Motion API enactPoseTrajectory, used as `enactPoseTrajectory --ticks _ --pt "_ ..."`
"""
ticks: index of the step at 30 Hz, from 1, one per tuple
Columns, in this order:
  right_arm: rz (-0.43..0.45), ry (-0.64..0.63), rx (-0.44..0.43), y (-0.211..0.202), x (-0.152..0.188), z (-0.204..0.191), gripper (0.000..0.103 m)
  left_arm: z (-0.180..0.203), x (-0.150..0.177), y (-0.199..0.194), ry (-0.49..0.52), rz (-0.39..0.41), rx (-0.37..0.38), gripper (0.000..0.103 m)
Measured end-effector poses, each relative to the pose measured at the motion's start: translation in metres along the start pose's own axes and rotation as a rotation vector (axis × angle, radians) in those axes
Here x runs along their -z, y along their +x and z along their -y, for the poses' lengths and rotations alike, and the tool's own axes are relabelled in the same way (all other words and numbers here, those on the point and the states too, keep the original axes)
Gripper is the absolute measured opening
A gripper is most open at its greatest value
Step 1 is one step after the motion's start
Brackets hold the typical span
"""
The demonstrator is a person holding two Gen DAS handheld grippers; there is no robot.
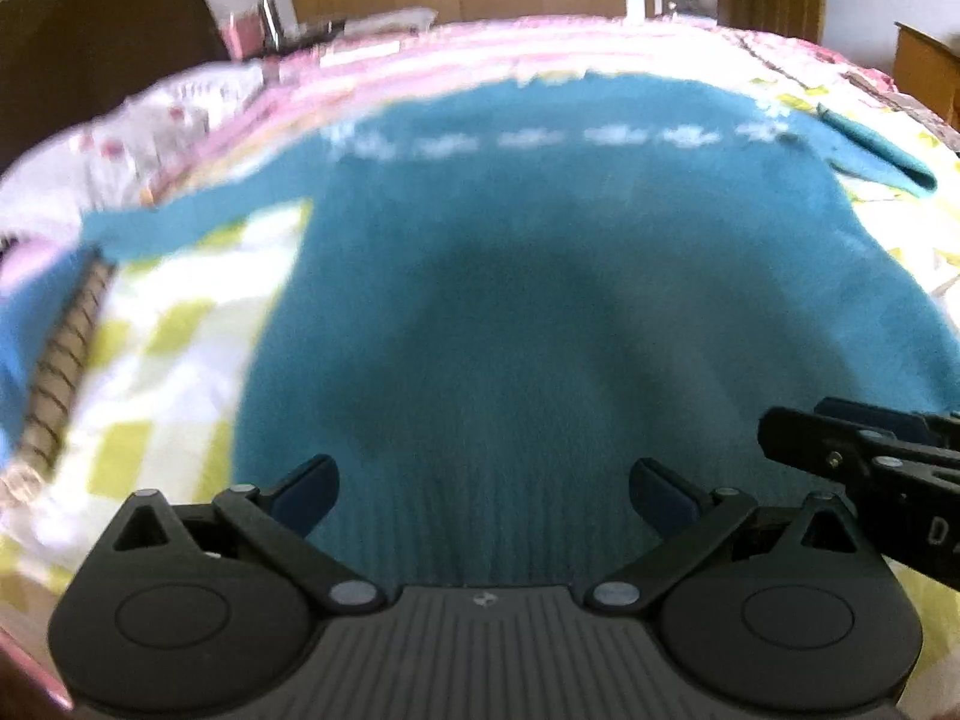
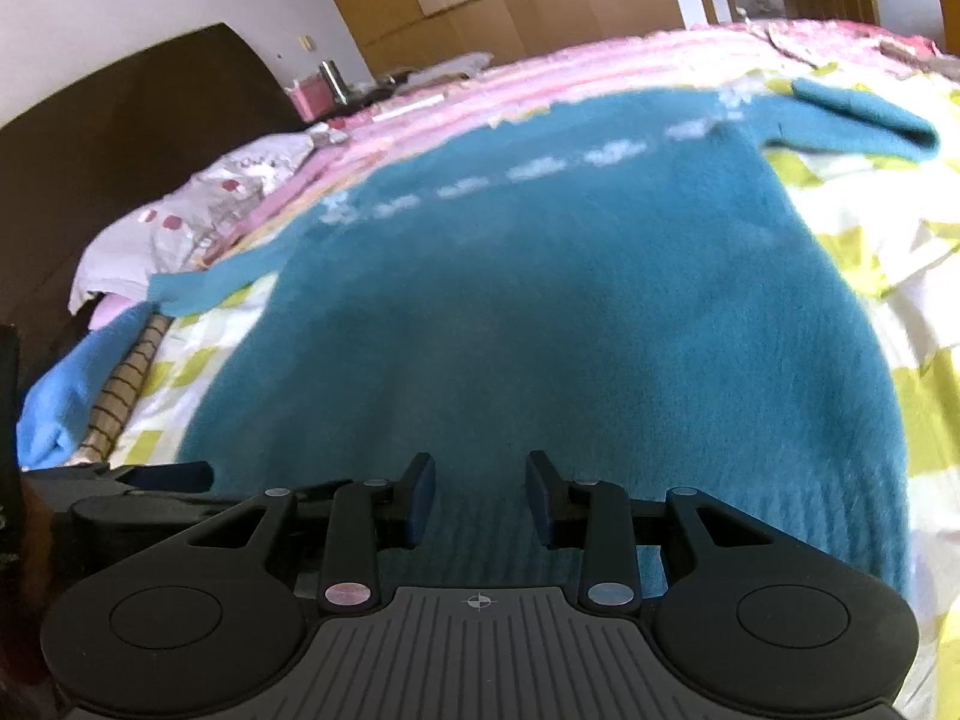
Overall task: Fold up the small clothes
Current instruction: 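Move the right tool toward the sleeve cuff beside the sweater body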
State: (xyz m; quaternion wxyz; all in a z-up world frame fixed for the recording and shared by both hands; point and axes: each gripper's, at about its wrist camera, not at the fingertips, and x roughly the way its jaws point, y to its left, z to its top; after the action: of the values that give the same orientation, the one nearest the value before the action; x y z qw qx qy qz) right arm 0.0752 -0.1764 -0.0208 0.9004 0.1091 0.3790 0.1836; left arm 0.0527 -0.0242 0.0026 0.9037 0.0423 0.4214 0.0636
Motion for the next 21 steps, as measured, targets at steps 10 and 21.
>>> enactPoseTrajectory --ticks 10,21 --pt "0.109 0.037 -0.007 -0.037 -0.002 0.016 0.034 0.024 -0.018 -0.023 0.069 0.097 0.059 0.103" --pt "0.097 0.06 0.102 -0.036 -0.017 0.034 0.034 0.033 -0.043 -0.006 0.074 0.132 0.177 0.103"
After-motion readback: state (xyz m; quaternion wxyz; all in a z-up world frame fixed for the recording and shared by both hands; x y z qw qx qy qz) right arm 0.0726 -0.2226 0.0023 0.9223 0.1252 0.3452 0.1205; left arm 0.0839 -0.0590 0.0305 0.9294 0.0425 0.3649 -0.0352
